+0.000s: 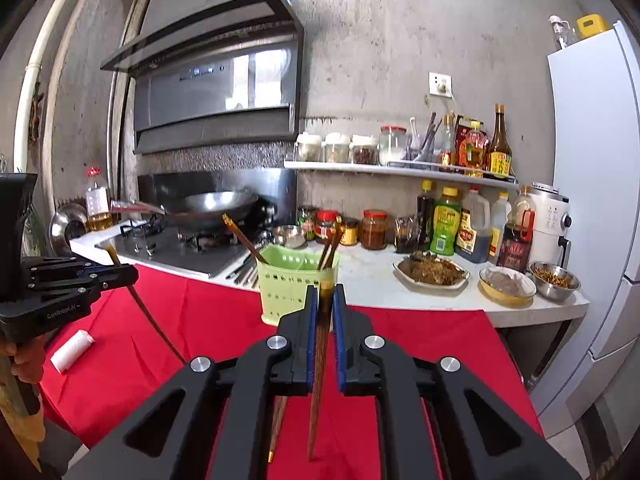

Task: Organize utensils
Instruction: 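Lift the left tool's chopstick upright over the holder while the right tool carries its chopstick there, then drop the left tool's chopstick into the green holder while the right tool releases its chopstick there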

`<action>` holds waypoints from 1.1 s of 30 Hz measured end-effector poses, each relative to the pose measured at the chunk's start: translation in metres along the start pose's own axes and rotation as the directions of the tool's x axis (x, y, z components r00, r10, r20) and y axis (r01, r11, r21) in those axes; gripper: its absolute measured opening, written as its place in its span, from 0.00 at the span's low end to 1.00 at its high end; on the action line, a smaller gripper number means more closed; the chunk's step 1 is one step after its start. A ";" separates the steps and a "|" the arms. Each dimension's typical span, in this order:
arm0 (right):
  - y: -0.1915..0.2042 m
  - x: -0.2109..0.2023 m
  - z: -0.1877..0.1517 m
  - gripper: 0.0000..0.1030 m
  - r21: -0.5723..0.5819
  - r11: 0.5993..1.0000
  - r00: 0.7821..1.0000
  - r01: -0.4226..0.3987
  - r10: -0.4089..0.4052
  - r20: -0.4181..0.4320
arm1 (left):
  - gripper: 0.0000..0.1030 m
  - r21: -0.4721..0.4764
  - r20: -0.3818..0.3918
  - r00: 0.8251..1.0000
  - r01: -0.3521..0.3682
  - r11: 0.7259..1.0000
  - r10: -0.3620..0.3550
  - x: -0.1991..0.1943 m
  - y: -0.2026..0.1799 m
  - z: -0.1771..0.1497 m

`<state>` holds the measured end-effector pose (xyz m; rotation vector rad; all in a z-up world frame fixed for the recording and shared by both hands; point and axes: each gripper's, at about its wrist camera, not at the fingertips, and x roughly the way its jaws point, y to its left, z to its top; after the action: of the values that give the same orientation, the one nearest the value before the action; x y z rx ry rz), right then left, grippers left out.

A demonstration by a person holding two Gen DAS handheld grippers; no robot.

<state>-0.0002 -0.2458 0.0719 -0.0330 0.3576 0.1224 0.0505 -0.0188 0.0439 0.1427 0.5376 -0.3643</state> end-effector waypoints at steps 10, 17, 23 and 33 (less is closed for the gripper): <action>0.001 0.010 -0.037 0.09 -0.013 0.999 0.994 0.033 -0.034 -0.101 | 0.07 0.001 -0.124 0.992 -0.014 1.000 0.014 0.032 -0.001 -0.042; 0.000 0.016 -0.016 0.06 -0.019 1.000 0.998 0.018 -0.019 -0.057 | 0.06 -0.003 -0.047 0.999 -0.020 1.000 0.019 0.022 0.000 -0.025; 0.007 0.053 0.011 0.06 -0.016 0.998 0.998 -0.068 0.067 -0.010 | 0.06 -0.009 0.041 0.999 -0.009 1.000 0.010 0.035 0.006 0.009; 0.016 0.121 0.104 0.07 -0.063 0.995 0.976 -0.074 0.085 0.198 | 0.07 0.041 0.179 0.984 -0.033 0.999 0.025 0.068 -0.004 0.117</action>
<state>0.1461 -0.2106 0.1264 -0.0606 0.1537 0.2131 0.1589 -0.0697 0.1078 0.1585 0.3507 -0.3567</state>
